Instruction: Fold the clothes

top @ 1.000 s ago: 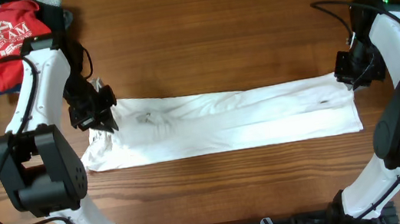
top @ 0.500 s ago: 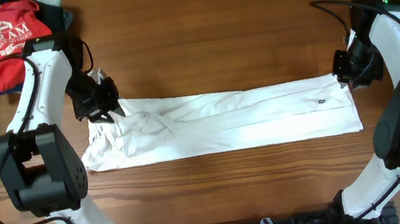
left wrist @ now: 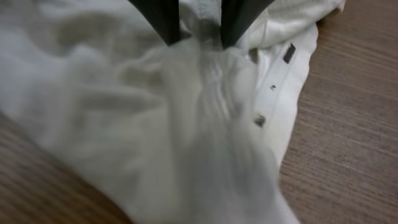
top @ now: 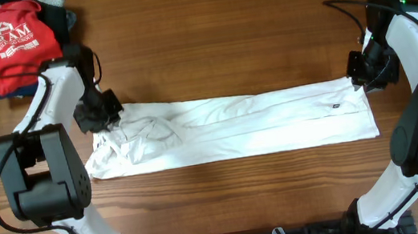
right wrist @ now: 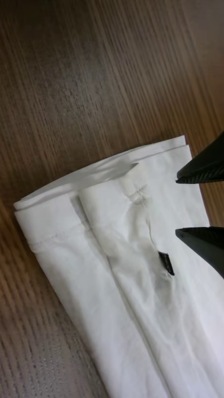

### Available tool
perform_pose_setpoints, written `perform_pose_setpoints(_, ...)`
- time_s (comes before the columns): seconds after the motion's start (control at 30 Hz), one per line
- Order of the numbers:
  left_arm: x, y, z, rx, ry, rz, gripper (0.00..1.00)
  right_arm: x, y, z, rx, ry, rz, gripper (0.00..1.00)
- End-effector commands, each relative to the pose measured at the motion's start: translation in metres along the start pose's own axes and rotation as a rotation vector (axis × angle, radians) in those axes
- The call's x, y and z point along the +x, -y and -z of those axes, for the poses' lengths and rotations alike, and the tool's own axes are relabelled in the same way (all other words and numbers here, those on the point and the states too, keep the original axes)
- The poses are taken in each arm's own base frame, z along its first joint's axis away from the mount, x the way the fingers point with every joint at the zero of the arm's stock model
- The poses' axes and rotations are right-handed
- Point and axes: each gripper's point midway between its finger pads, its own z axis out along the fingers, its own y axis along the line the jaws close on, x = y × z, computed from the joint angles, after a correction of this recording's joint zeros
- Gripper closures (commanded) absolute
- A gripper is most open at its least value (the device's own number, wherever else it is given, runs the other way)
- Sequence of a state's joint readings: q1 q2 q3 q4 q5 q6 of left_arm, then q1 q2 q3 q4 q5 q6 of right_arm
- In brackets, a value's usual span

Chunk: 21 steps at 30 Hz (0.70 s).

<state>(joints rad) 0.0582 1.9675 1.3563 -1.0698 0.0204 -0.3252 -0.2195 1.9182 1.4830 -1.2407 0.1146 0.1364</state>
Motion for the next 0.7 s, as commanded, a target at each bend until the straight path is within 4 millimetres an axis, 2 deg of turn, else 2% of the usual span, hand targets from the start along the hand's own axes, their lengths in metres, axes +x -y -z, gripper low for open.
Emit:
perform_pose_setpoints(0.0,0.012,-0.035,-0.029,-0.043,-0.045,0.1,0.8,0.001,0.0,0.002,-0.013,0.007,0.001,0.76)
perform_pose_setpoints(0.1,0.003,-0.055,-0.035,-0.018,-0.029,0.208,0.82,0.001,-0.002,0.002,-0.021,0.004,0.002,0.76)
perform_pose_setpoints(0.27,-0.019,-0.044,-0.019,0.115,0.013,0.227,0.76,0.002,-0.01,0.003,-0.072,0.0,0.028,0.76)
perform_pose_setpoints(0.33,-0.026,-0.04,-0.002,0.138,0.052,0.197,0.76,0.002,-0.01,0.003,-0.072,0.001,0.028,0.76)
perform_pose_setpoints(0.4,-0.031,-0.037,0.024,0.161,0.105,0.193,0.75,0.002,-0.01,0.003,-0.073,0.0,0.027,0.75)
perform_pose_setpoints(0.5,-0.027,-0.015,0.07,0.285,0.189,0.151,0.71,0.002,-0.011,0.003,-0.073,0.001,0.027,0.75)
perform_pose_setpoints(0.57,-0.015,0.013,0.095,0.378,0.218,0.081,0.66,0.0,-0.011,0.003,-0.073,0.006,0.027,0.75)
perform_pose_setpoints(0.6,-0.007,0.029,0.1,0.397,0.219,0.036,0.62,0.0,-0.011,0.003,-0.073,0.008,0.027,0.75)
perform_pose_setpoints(0.67,0.01,0.056,0.096,0.391,0.187,-0.04,0.6,0.0,-0.011,0.003,-0.073,0.008,0.027,0.75)
